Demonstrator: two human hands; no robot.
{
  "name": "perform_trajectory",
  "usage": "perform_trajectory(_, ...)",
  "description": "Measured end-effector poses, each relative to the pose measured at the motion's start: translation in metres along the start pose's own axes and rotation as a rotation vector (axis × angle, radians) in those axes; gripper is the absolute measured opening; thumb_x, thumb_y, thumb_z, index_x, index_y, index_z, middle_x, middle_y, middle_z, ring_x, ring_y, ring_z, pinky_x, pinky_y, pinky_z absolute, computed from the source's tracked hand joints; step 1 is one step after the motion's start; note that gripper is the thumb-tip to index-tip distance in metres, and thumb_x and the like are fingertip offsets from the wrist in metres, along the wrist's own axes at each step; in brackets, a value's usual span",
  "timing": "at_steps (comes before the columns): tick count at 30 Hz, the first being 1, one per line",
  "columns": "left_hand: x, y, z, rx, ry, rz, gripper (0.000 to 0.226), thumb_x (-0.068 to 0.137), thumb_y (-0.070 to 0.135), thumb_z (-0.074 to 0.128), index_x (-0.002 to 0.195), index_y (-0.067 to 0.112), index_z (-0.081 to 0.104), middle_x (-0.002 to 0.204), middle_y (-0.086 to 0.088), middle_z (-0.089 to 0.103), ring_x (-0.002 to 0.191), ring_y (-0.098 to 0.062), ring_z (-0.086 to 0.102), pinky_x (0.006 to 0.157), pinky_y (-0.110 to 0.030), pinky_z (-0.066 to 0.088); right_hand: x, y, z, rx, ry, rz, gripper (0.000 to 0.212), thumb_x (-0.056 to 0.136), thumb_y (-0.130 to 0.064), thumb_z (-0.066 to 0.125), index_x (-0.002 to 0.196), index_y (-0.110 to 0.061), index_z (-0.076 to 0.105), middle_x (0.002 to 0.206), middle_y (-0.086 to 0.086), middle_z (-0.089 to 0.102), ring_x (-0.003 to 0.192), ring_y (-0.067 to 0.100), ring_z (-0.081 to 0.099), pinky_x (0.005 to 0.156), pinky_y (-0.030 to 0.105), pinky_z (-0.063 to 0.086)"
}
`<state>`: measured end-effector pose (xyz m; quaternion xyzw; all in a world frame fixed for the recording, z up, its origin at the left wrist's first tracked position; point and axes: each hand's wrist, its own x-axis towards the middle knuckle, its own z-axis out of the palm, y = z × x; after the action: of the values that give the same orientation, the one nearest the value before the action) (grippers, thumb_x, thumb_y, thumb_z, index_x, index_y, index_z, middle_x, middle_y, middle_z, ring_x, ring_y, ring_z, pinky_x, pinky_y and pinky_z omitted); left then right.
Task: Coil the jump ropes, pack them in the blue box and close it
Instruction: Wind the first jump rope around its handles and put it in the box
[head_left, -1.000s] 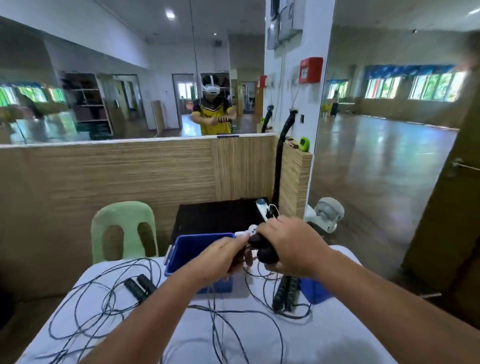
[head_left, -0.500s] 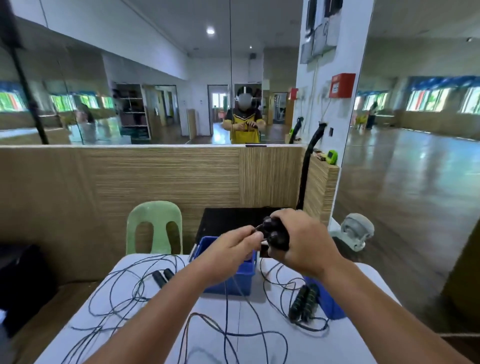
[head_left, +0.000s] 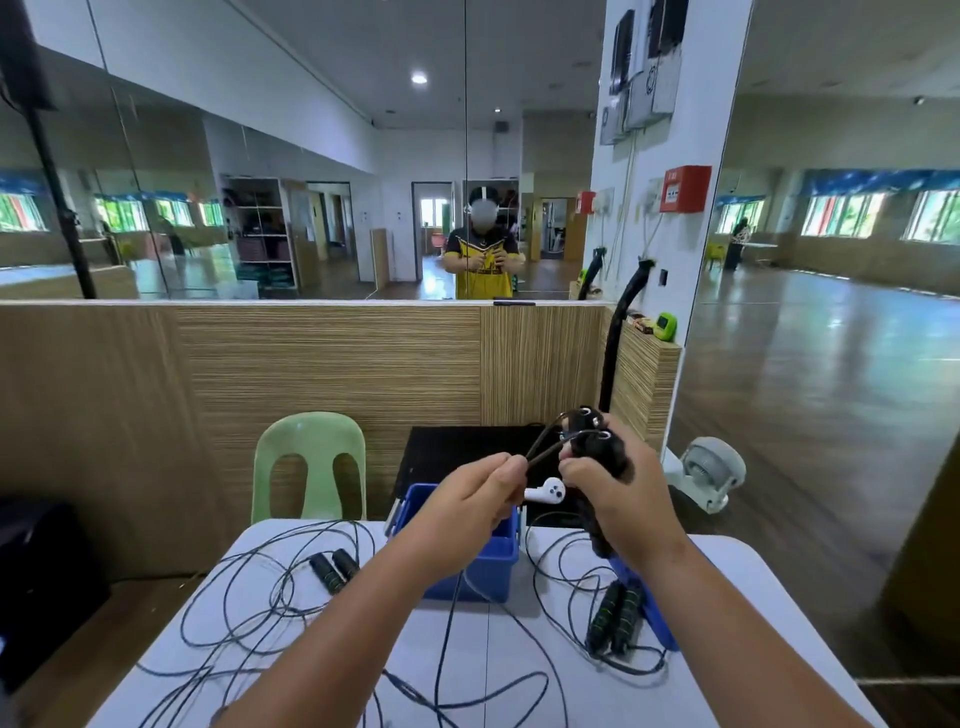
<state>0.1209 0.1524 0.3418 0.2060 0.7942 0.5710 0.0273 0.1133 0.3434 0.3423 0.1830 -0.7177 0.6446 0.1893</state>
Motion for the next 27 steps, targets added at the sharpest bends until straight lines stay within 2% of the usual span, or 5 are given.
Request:
perform_trajectory(3,-0.001,-0.002,0.005,-0.047,0.034,0.006,0.039,0.109,0.042,0.039,0.084,0.017,0.056,0.065,0.010,0.042,0.056,-0.006,0.036,0.052,-0.018,0.032,0.001,-0.002,0.004,0.261,0.085,0.094,0.016,0.079,-0.017,0.066,0.091,-0.006,0.068,0.081,0.015,0.064,0.077,0.028,0.063,0.084,0.056,0.055)
perform_trajectory(8,-0.007,-0.007,0.015,-0.050,0.071,0.002,0.039,0.109,0.040,0.041,0.081,0.021,0.061,0.068,0.005,0.045,0.059,-0.008,0.038,0.054,-0.022,0.032,0.004,-0.007,0.009,0.629,0.210,0.158,0.026,0.079,-0.017,0.059,0.100,-0.012,0.075,0.083,0.010,0.065,0.075,0.022,0.063,0.072,0.040,0.057)
perform_trajectory(11,-0.010,-0.009,0.020,-0.051,0.089,0.011,0.039,0.109,0.036,0.042,0.088,0.010,0.061,0.070,0.004,0.049,0.060,-0.007,0.041,0.056,-0.022,0.033,0.008,-0.006,0.012,0.733,0.208,0.178,0.043,0.081,-0.020,0.057,0.122,-0.009,0.065,0.089,0.008,0.064,0.078,0.022,0.062,0.078,0.044,0.054)
perform_trajectory(22,-0.024,-0.016,0.024,-0.048,0.128,-0.026,0.034,0.108,0.037,0.046,0.083,0.028,0.068,0.072,0.007,0.055,0.064,-0.004,0.046,0.061,-0.024,0.036,0.010,-0.020,0.016,0.991,0.244,0.220,0.041,0.079,-0.030,0.054,0.117,-0.016,0.061,0.083,0.000,0.062,0.072,0.018,0.061,0.080,0.042,0.055)
perform_trajectory(27,-0.029,-0.017,0.027,-0.150,0.113,-0.010,0.031,0.108,0.030,0.047,0.090,0.024,0.071,0.074,0.000,0.053,0.061,-0.006,0.044,0.056,-0.020,0.034,0.009,-0.023,0.018,1.056,0.285,0.223,0.036,0.086,-0.033,0.051,0.118,-0.018,0.060,0.083,-0.001,0.061,0.072,0.017,0.060,0.085,0.043,0.056)
